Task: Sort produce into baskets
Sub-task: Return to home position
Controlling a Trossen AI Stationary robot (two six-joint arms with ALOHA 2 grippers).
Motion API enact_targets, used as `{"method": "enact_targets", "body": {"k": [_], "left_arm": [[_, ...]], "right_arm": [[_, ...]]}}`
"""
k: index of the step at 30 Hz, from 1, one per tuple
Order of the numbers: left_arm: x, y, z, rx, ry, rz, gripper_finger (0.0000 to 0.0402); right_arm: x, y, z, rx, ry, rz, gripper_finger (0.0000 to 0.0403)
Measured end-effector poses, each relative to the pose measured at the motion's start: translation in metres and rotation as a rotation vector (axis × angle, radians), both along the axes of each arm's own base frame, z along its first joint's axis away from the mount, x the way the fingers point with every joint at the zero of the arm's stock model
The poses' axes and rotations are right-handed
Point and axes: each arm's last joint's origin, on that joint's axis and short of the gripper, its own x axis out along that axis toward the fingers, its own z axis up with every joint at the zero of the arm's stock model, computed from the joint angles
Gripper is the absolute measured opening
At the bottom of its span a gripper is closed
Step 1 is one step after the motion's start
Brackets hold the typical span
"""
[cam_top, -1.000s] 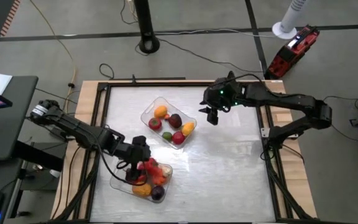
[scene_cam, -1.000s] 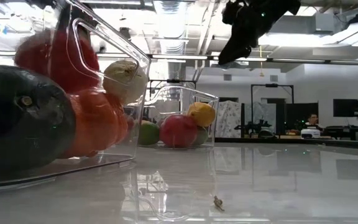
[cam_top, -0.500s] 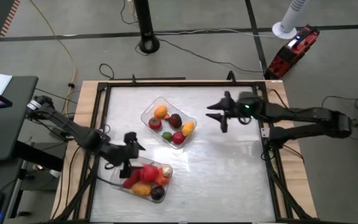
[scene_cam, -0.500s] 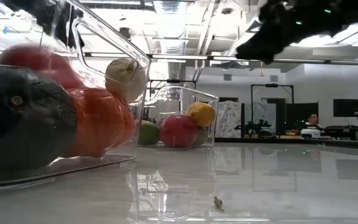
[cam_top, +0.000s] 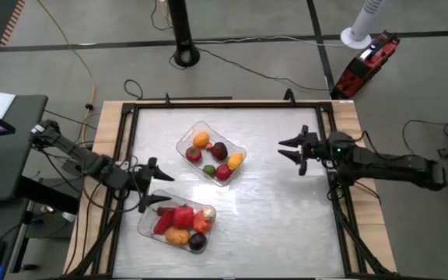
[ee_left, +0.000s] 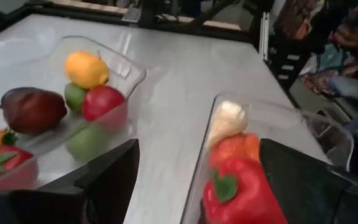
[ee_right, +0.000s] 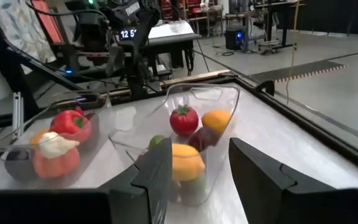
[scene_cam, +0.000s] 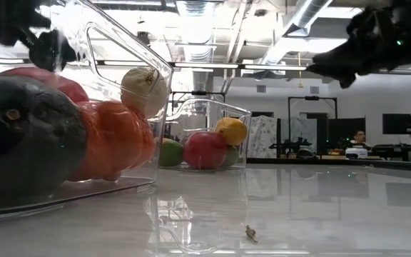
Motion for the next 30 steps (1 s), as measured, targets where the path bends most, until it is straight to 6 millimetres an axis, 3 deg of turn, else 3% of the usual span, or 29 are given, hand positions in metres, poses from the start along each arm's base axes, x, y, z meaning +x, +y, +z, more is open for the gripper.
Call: {"method": "enact_targets", "body": {"k": [8,16,22,30], "left_arm": [[-0.015,0.006,-0.024,-0.074,-0.184,-0.097,0.0306],[-0.029,0.012,-0.033,-0.101,-0.306,-0.169,0.0306],[-0.036,0.015,-0.049,-0.116,-0.365,-0.184,0.0306],[-0.041,0.018,-0.044,-0.111,-0.433,-0.189,0.0306]], "right_arm": [[-0.020,0.007,-0.032,0.030,-0.158,0.010,0.0185],[-0.029,0.013,-0.031,0.096,-0.277,0.055,0.0185],[-0.030,0.017,-0.036,0.124,-0.230,0.090,0.0185],[-0.029,0.018,-0.043,0.141,-0.164,0.095,0.0185]]}}
